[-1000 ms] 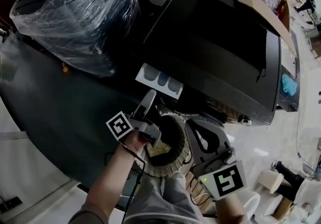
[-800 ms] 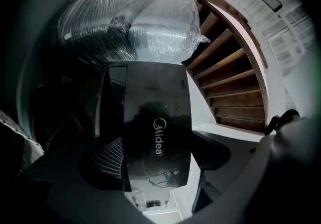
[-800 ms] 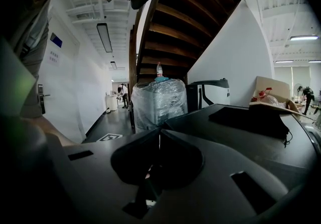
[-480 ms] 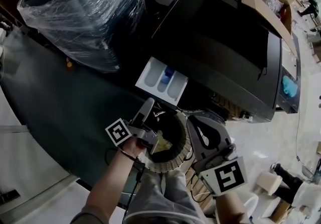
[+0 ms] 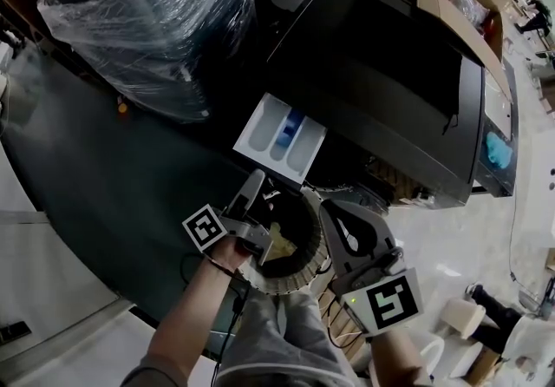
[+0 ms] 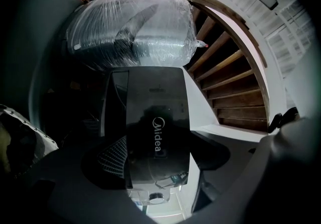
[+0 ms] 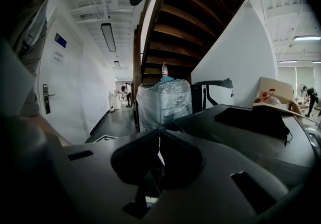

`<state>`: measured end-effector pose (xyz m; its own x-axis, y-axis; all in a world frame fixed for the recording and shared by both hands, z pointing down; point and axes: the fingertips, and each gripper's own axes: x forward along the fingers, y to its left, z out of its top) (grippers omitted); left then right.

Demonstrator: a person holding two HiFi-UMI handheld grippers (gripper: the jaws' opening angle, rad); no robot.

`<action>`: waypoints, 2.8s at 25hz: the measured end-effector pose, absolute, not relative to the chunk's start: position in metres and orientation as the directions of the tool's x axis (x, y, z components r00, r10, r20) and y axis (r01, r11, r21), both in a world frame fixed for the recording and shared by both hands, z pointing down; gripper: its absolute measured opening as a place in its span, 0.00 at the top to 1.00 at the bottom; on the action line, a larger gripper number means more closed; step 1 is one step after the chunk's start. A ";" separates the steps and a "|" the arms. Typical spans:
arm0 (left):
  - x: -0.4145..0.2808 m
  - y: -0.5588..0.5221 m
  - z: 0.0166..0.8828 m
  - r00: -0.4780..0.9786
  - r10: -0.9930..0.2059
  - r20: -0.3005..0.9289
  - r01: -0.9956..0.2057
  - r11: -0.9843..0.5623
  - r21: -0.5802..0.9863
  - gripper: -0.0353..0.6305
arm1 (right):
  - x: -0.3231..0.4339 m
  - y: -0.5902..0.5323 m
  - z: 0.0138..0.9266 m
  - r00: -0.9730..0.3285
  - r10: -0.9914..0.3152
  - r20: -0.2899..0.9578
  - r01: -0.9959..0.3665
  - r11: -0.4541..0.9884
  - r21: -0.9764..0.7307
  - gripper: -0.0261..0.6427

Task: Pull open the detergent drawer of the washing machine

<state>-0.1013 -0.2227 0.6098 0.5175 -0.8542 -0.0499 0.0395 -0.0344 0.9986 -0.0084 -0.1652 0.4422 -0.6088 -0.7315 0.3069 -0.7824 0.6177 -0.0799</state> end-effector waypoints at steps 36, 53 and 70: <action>-0.113 -0.182 0.498 0.510 -0.788 0.345 -0.719 -0.171 0.674 0.56 | 0.031 -0.143 0.327 -0.618 -0.744 0.252 -0.767 0.642 0.013 0.91; -0.106 -0.170 0.325 0.468 -0.832 0.300 -0.884 -0.435 0.173 0.87 | 0.053 -0.120 0.201 -0.613 -0.787 0.076 -0.783 0.617 0.079 0.91; -0.085 -0.118 0.194 0.539 -0.835 0.112 -0.822 -0.550 -0.148 0.91 | 0.063 -0.080 0.149 -0.627 -0.779 -0.004 -0.771 0.620 0.146 0.91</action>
